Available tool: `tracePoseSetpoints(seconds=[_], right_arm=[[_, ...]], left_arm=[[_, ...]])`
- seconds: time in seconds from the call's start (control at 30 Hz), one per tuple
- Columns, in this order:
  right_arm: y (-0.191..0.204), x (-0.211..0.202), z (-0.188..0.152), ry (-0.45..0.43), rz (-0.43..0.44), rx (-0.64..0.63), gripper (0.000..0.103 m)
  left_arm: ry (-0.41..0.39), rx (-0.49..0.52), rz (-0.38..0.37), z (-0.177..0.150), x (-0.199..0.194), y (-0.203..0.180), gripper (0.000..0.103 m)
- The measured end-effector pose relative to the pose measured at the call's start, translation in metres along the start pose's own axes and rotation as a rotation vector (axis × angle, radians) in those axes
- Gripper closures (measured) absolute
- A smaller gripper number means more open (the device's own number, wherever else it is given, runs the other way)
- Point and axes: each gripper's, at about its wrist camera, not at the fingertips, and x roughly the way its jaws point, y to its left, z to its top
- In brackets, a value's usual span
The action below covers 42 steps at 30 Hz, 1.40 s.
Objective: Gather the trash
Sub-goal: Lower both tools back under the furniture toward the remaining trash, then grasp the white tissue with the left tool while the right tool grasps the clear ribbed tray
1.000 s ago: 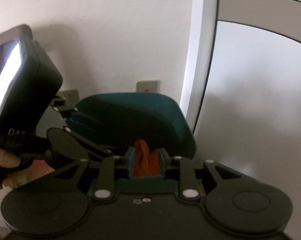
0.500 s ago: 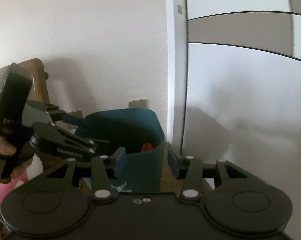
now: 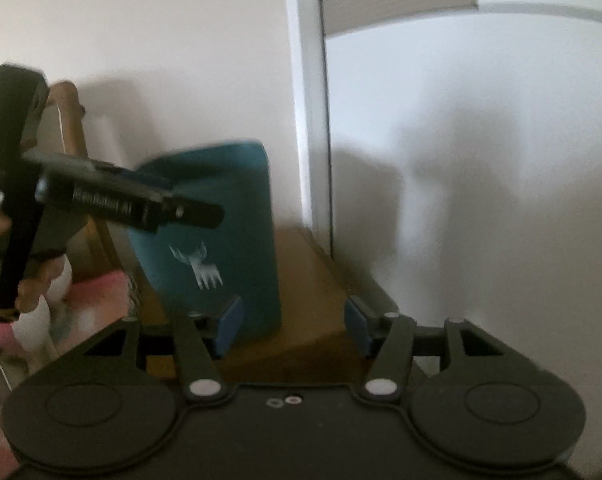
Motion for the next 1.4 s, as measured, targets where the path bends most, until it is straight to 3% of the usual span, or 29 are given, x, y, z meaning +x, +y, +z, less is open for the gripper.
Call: tracePoseSetpoints(seconds=[0.13,0.27,0.47,0.6,0.9,1.0,1.2,1.4], right_arm=[[-0.026,0.014,-0.051,0.069,-0.018,0.028,0.046],[-0.055,0.038,-0.100,0.142,-0.036,0.072,0.046],[-0.092,0.103,-0.178,0.328,-0.090,0.063,0.046],[-0.111,0.148,-0.226,0.422,-0.064,0.064,0.046],[-0.139,0.262,-0.320,0.623,0.028,0.015,0.046],[-0.148,0.293,-0.348,0.664,0.060,-0.014,0.046],[-0.158,0.348,-0.393,0.736,0.100,-0.081,0.046],[-0.161,0.383,-0.427,0.776,0.117,-0.131,0.046]], left_arm=[[0.050,-0.046,-0.026,-0.027,0.052,-0.019,0.001],[0.161,-0.112,-0.046,-0.058,0.114,-0.035,0.001],[0.323,-0.166,-0.057,-0.115,0.221,-0.057,0.001],[0.484,-0.240,-0.060,-0.163,0.301,-0.059,0.001],[0.738,-0.308,-0.021,-0.274,0.458,-0.062,0.001],[0.802,-0.297,0.004,-0.304,0.495,-0.063,0.001],[0.941,-0.302,-0.016,-0.359,0.566,-0.060,0.001],[1.025,-0.362,-0.002,-0.404,0.619,-0.052,0.001]])
